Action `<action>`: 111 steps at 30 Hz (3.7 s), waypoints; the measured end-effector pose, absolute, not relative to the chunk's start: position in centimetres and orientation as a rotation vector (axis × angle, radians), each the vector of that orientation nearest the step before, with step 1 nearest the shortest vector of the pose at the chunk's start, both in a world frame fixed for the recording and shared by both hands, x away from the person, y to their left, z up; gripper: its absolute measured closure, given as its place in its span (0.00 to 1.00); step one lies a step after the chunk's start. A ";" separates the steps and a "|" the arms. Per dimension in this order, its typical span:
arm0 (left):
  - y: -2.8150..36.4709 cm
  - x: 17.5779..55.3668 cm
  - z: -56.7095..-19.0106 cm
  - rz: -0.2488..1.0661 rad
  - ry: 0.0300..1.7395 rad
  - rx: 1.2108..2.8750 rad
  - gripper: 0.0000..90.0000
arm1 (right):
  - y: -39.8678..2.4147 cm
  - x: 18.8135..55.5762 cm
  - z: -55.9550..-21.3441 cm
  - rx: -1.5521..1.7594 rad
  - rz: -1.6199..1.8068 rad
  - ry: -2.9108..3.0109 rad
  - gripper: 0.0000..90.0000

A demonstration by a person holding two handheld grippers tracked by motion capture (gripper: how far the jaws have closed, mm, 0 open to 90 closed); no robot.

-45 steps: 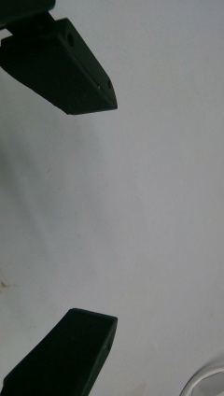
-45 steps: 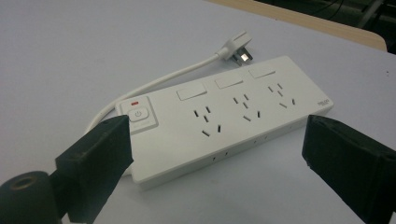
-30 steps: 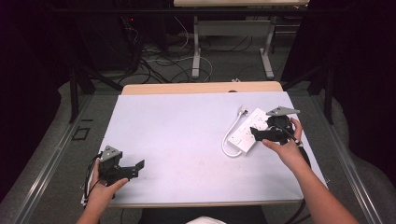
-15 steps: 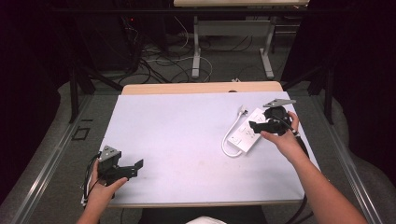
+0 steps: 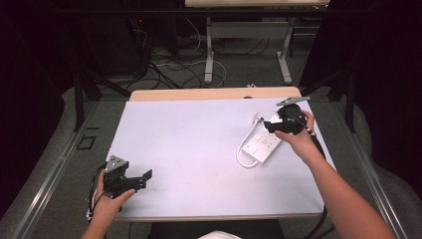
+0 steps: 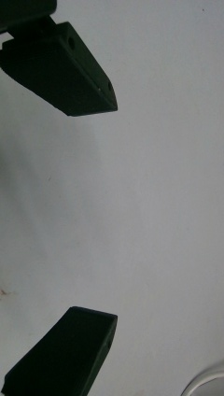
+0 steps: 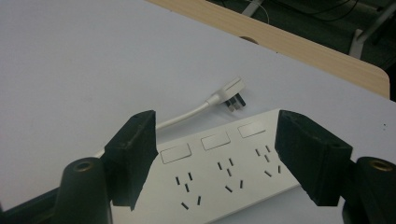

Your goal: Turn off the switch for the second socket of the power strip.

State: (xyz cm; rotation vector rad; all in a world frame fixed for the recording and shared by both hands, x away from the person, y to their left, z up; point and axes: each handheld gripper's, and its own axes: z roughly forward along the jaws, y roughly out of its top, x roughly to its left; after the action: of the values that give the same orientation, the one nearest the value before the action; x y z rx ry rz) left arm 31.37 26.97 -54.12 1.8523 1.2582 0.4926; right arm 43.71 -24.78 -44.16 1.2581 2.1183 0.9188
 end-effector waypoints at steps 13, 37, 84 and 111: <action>27.1 31.4 -54.1 0.498 1.255 1.853 0.01 | -23.8 45.6 -44.3 1.283 0.885 2.160 0.40; 27.2 31.4 -54.1 0.492 1.264 1.847 0.02 | -23.5 49.0 -47.1 1.341 0.823 2.196 0.47; 27.4 31.5 -54.3 0.488 1.281 1.828 0.02 | -25.1 52.1 -50.6 1.738 0.767 2.183 0.91; 27.5 31.5 -54.3 0.490 1.282 1.828 0.03 | -25.3 52.4 -51.2 1.768 0.759 2.216 0.99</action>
State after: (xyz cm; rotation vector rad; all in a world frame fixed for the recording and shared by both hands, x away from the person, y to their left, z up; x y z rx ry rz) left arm 31.47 27.49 -54.28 1.8285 1.2815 0.4900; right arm 52.37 -25.31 -51.20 1.7682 2.2162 0.7594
